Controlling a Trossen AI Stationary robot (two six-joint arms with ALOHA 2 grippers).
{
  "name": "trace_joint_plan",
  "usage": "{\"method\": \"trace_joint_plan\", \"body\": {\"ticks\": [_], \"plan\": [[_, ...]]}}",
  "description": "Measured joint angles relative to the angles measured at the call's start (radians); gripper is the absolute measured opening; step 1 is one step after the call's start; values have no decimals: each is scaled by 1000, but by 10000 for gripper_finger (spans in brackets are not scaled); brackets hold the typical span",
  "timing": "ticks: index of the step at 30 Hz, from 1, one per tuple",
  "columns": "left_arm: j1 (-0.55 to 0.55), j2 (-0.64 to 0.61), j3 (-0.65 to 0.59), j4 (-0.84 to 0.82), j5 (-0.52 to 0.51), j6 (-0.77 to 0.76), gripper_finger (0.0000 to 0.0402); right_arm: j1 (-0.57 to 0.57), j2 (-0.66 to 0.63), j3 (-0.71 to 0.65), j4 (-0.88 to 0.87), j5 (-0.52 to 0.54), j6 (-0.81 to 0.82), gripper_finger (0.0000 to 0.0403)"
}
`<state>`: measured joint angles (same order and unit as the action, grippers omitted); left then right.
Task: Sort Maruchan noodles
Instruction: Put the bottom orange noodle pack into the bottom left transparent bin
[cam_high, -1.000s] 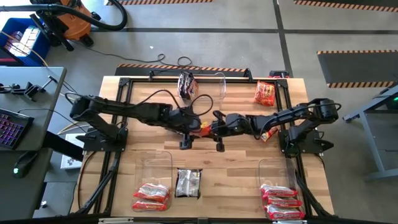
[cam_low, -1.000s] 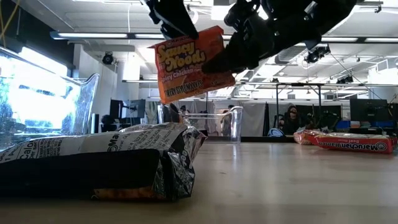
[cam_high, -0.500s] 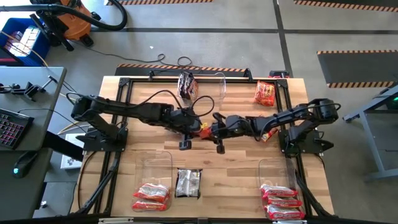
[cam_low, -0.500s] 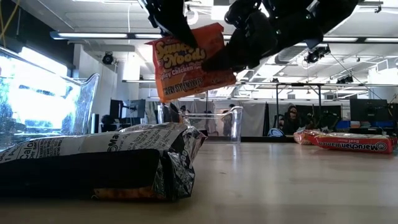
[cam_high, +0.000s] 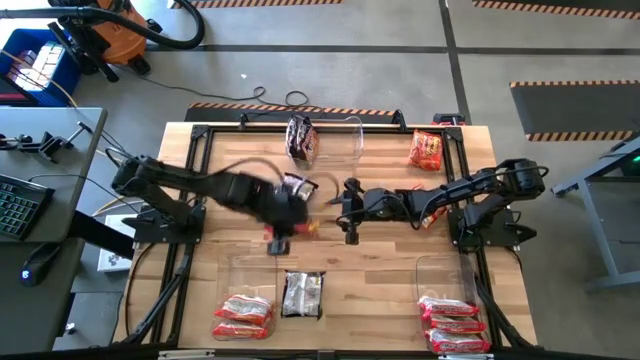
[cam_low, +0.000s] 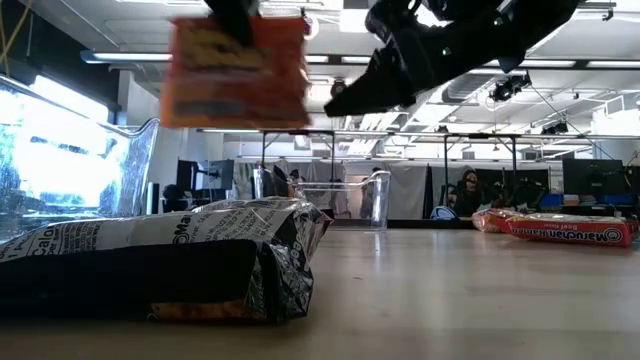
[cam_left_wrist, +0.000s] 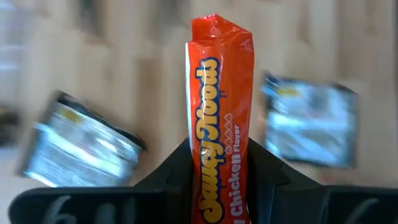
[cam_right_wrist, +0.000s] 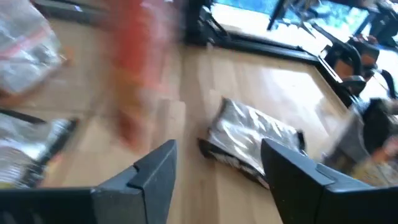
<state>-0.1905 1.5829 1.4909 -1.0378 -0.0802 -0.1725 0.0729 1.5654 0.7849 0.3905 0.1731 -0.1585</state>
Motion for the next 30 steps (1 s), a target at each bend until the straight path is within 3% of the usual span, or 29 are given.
{"method": "trace_joint_plan", "body": {"ticks": [6,12,16,21,30], "plan": [[-215,0,66,-146,-49,-164,75,2,0,0,-44,68,0,186],[-433,0,75,-153,-83,-379,75,1,0,0,-46,63,20,160],[-536,7,16,-132,-147,-510,75,7,0,0,-53,63,29,153],[-611,7,-74,-81,-222,-603,75,30,0,0,-53,67,28,151],[-672,3,-160,-24,-256,-684,75,48,0,0,-51,67,27,151]]}}
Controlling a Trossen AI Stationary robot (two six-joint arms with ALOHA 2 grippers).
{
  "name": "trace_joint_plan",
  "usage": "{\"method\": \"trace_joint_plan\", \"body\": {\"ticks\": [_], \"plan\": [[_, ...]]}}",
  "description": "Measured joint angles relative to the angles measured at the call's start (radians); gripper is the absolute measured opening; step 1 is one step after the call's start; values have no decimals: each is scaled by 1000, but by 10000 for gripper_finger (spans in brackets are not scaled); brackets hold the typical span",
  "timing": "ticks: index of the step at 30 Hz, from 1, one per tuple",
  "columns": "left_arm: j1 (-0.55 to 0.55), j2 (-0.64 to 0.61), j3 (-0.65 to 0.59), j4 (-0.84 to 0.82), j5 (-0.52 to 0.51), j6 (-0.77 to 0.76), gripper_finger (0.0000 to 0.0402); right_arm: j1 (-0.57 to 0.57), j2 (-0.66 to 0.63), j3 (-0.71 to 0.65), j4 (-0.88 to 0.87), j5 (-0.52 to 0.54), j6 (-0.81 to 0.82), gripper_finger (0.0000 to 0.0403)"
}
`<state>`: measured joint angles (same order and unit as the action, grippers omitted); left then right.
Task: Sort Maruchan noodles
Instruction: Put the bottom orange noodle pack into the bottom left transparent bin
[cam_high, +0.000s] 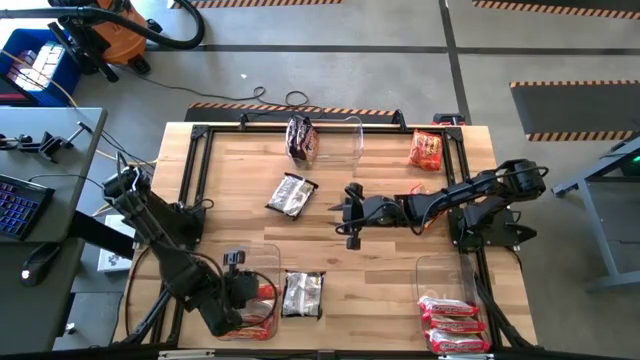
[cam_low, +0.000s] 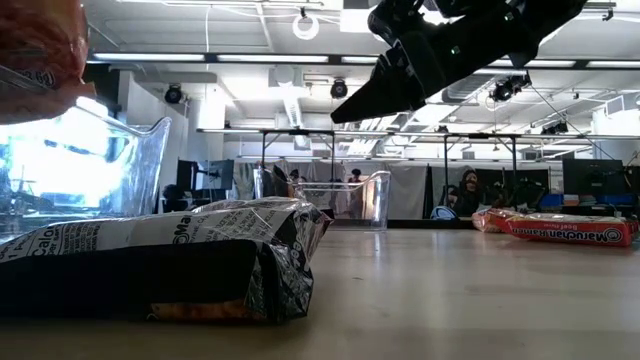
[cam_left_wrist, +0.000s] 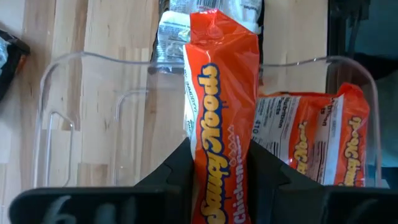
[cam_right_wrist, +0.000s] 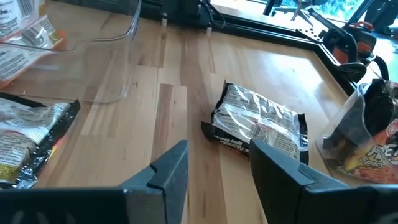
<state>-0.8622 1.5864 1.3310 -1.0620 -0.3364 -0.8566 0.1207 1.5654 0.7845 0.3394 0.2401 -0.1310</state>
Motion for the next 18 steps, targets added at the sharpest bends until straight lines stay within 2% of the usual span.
{"method": "trace_joint_plan", "body": {"ticks": [8,13,18], "plan": [[-27,2,-7,-15,10,-7,75,-3,0,0,1,0,-11,151],[-29,5,-10,-59,55,-5,74,-3,0,0,1,-4,-20,151],[-29,4,-10,-50,45,18,74,-3,0,0,1,-5,-26,151]]}}
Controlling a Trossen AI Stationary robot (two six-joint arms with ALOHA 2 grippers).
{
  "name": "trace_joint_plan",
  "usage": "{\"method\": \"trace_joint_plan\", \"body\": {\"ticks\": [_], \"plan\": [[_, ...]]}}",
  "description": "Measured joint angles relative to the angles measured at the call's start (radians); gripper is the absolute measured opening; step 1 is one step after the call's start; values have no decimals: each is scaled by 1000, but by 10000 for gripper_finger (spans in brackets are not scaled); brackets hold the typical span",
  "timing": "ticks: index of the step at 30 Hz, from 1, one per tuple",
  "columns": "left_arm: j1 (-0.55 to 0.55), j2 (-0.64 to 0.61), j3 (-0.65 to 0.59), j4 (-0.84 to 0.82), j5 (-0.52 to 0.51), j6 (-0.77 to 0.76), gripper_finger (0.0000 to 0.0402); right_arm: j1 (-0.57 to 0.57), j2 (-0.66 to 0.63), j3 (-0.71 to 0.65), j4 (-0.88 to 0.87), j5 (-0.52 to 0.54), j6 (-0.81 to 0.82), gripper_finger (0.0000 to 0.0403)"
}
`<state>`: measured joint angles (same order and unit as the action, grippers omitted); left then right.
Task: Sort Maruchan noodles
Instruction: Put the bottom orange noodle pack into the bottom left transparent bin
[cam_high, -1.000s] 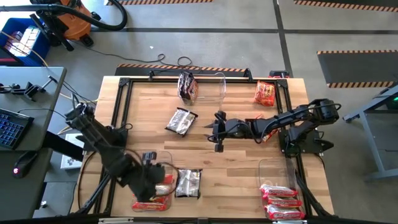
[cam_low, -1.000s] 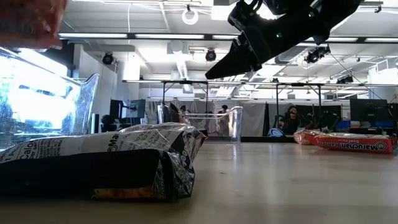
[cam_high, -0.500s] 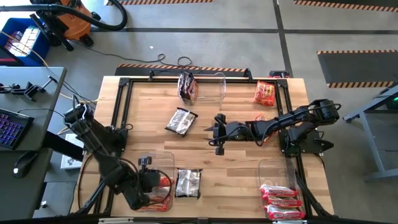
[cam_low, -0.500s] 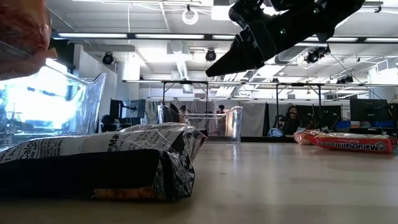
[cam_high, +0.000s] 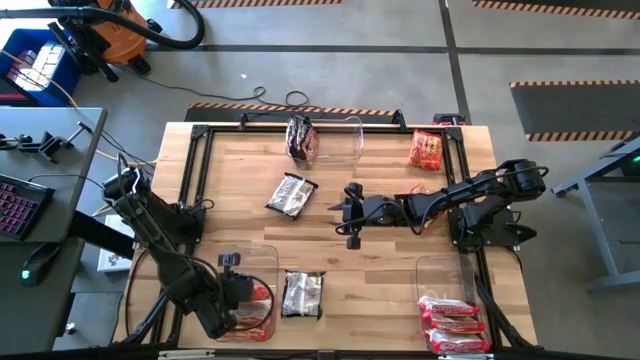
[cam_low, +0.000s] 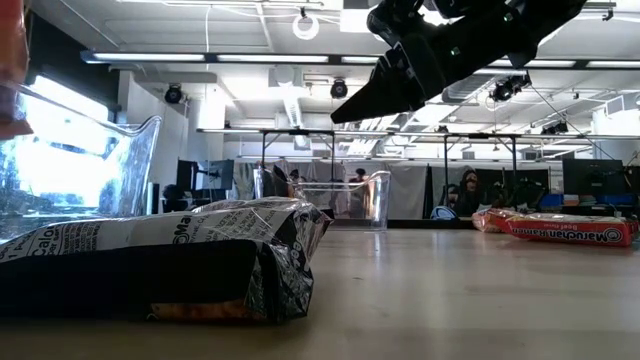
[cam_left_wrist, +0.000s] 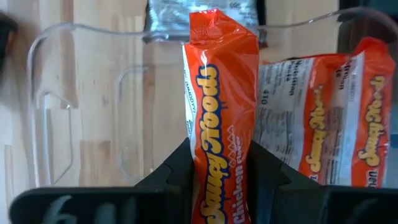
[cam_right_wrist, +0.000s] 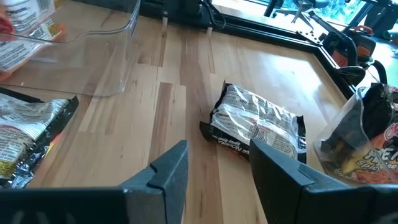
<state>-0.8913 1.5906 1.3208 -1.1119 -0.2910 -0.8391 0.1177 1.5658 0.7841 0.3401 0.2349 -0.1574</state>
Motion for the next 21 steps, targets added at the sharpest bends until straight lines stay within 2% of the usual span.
{"method": "trace_joint_plan", "body": {"ticks": [8,13,17,21], "plan": [[0,0,-88,111,-10,4,74,0,0,0,0,-2,0,151],[0,0,-98,116,-11,3,75,0,0,0,-2,-2,0,151],[0,0,-98,109,-18,1,97,0,0,0,-7,-2,2,151],[1,0,-98,89,-29,-21,82,0,0,0,-8,-2,2,151]]}}
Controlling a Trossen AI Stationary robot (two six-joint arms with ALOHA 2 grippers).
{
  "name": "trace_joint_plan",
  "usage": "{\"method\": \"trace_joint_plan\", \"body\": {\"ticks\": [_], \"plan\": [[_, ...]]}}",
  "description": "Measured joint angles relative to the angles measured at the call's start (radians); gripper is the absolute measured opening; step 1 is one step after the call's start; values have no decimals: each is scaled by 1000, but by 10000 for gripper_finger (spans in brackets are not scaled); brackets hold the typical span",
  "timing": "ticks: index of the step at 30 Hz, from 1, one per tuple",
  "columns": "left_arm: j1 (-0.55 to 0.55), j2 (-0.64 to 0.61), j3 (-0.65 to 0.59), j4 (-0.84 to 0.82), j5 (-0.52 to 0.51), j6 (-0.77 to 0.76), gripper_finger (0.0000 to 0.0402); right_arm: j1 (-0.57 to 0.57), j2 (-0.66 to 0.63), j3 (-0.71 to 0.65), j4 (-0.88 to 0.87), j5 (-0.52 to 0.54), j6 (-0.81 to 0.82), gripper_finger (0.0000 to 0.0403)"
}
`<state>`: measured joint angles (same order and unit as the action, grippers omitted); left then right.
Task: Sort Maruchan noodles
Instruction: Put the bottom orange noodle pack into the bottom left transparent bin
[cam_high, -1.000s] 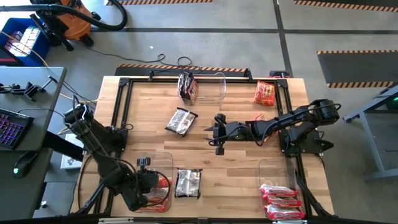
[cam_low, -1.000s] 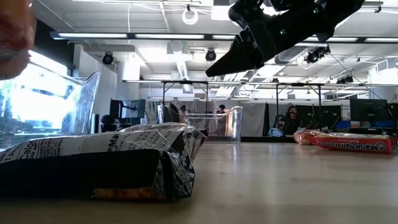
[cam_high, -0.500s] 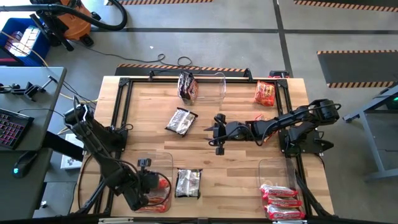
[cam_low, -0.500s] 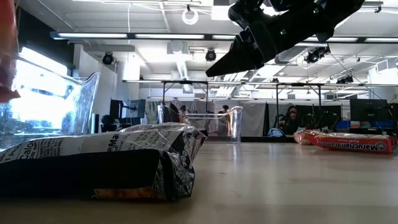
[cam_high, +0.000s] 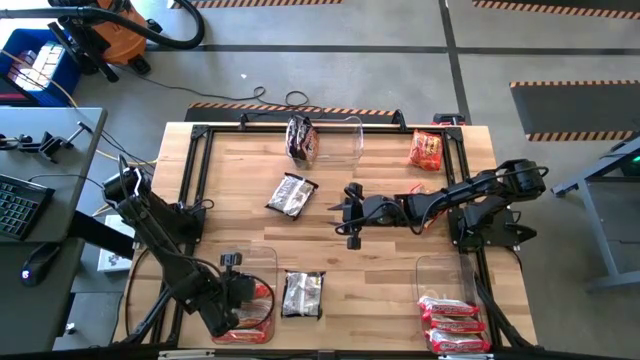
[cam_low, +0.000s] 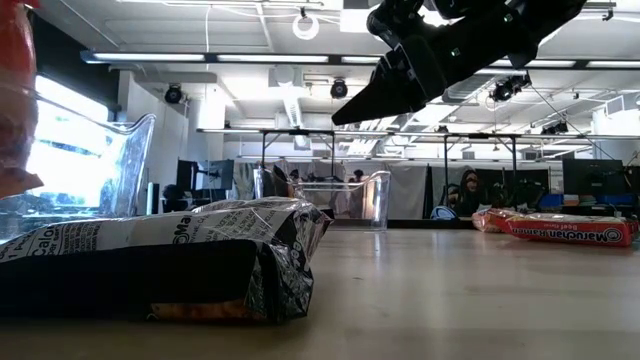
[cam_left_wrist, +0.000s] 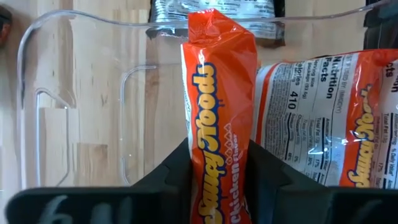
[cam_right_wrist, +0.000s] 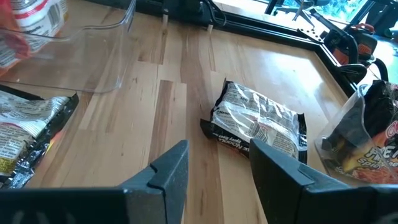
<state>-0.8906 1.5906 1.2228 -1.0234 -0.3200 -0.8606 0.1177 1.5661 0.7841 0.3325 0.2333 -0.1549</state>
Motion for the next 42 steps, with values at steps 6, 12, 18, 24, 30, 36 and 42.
{"method": "trace_joint_plan", "body": {"ticks": [6,12,18,24,30,36,42], "plan": [[-1,26,1,1,-10,-18,81,0,0,0,-1,0,0,151],[-1,116,2,1,7,23,86,0,0,0,-9,0,1,151],[-2,136,19,10,55,7,104,0,0,0,-11,0,1,151],[-3,115,74,29,93,3,142,0,0,0,-15,0,0,151],[-2,109,110,15,84,4,152,0,0,0,-16,0,1,151],[-2,110,111,27,114,-3,126,0,0,0,-16,0,1,151],[-2,110,111,51,162,-2,80,0,0,0,-23,0,0,151]]}}
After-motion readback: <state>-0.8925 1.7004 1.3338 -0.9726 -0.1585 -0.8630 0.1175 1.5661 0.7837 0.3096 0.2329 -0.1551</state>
